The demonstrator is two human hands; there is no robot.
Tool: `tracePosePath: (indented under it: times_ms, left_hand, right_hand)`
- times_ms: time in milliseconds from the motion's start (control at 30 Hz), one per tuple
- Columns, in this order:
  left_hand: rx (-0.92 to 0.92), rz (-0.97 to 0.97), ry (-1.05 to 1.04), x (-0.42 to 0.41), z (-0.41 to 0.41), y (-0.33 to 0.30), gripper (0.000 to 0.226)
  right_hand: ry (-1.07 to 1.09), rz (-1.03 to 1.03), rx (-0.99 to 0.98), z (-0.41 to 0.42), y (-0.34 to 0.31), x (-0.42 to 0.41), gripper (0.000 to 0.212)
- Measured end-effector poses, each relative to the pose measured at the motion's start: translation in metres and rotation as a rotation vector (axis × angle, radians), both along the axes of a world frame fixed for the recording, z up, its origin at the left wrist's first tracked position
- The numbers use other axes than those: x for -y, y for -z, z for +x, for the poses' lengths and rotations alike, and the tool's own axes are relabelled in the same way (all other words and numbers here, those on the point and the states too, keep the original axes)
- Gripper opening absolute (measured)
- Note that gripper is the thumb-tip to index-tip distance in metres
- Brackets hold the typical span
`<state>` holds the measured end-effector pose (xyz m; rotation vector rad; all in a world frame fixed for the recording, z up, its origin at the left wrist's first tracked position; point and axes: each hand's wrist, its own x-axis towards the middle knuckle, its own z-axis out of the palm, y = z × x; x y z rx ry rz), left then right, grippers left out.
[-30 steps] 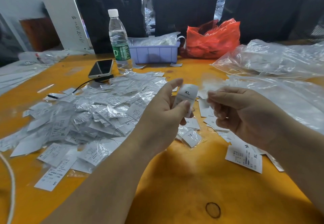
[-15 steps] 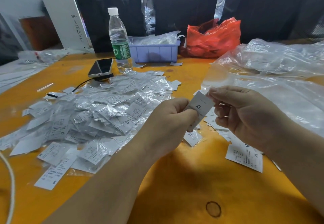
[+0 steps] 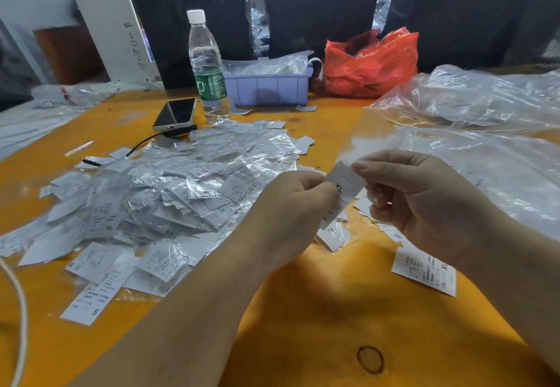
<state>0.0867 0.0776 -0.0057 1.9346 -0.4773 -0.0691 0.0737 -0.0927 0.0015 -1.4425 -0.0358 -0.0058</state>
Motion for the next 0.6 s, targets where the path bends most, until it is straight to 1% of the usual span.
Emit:
tracePosePath:
  times_ms: [100, 233, 300, 367, 433, 533, 600]
  left_hand:
    - [0.003, 0.019, 0.003, 0.0005, -0.0021, -0.0014, 0.043]
    - [-0.007, 0.063, 0.049, 0.0038, -0.0035, -0.0008, 0.046]
    - [-0.014, 0.063, 0.057, 0.0040, -0.0037, -0.0007, 0.047]
    - [-0.008, 0.068, 0.058, 0.0032, -0.0039, -0.0010, 0.048]
    - [0.008, 0.079, 0.041, 0.0023, -0.0044, -0.0021, 0.046]
    - [0.027, 0.063, 0.006, 0.0016, -0.0048, -0.0044, 0.041]
    - [0.043, 0.050, -0.018, 0.0013, -0.0053, -0.0057, 0.038]
  right_hand:
    - [0.040, -0.033, 0.049, 0.0000, -0.0004, 0.0010, 0.009]
    - [0.090, -0.047, 0.077, 0.0010, 0.0005, 0.0011, 0.007]
    - [0.086, -0.062, 0.073, 0.0006, 0.0010, 0.0005, 0.012]
    - [0.076, -0.083, 0.059, -0.0001, 0.0018, -0.0002, 0.022]
    - [0.058, -0.092, 0.048, -0.0015, 0.0016, -0.0014, 0.025]
    - [0.034, -0.081, 0.047, -0.0028, 0.0002, -0.0031, 0.013]
    - [0.039, -0.085, 0.041, -0.0028, -0.0003, -0.0031, 0.009]
